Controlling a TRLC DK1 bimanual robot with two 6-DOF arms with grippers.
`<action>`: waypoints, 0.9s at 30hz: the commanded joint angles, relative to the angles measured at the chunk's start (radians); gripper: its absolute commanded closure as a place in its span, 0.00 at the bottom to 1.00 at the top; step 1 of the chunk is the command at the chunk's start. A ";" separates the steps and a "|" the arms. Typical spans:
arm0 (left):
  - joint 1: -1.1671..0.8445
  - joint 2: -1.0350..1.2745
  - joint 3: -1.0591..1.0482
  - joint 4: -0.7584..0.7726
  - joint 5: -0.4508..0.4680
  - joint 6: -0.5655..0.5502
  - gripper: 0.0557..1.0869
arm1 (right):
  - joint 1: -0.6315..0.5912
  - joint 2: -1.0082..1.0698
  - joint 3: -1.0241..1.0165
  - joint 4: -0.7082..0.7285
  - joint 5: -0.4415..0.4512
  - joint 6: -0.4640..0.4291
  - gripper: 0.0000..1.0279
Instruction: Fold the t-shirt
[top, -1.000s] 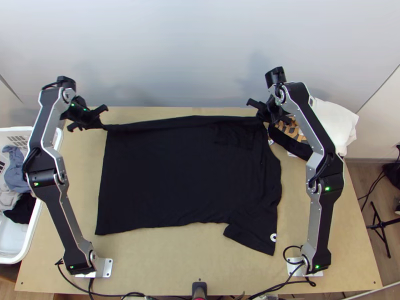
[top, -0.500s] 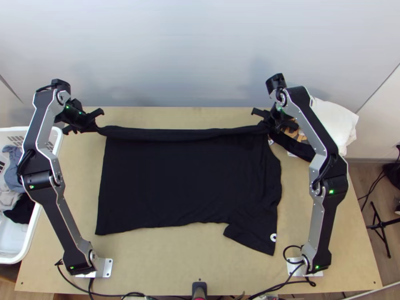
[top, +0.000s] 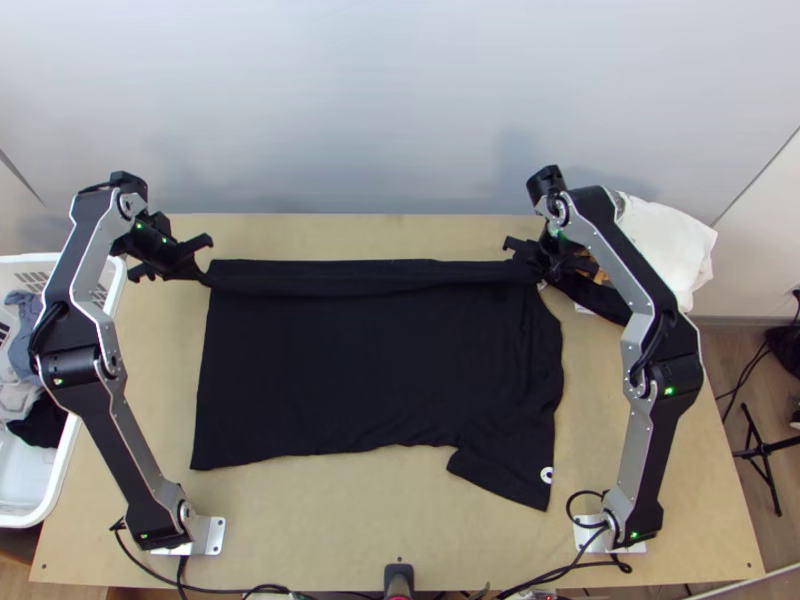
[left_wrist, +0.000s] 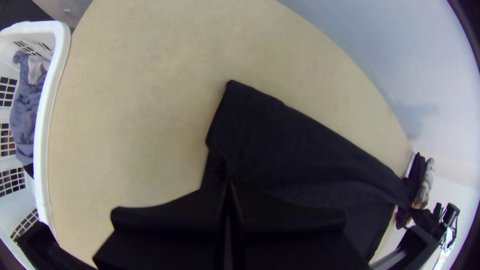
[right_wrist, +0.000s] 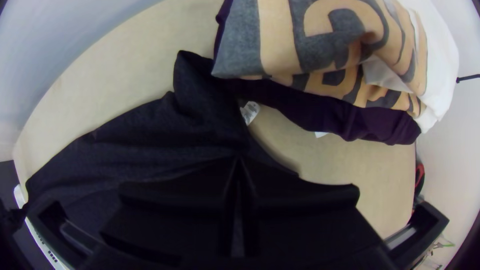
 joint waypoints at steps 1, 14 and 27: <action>-0.002 -0.013 -0.062 -0.030 0.000 0.037 0.72 | 0.016 0.003 -0.024 -0.002 0.003 -0.041 0.93; 0.029 -0.092 -0.105 -0.108 -0.003 0.113 0.05 | 0.034 -0.095 -0.134 -0.147 0.002 -0.090 0.05; -0.089 -0.442 -0.342 -0.117 -0.004 0.247 0.05 | 0.146 -0.518 -0.371 -0.259 -0.024 0.115 0.05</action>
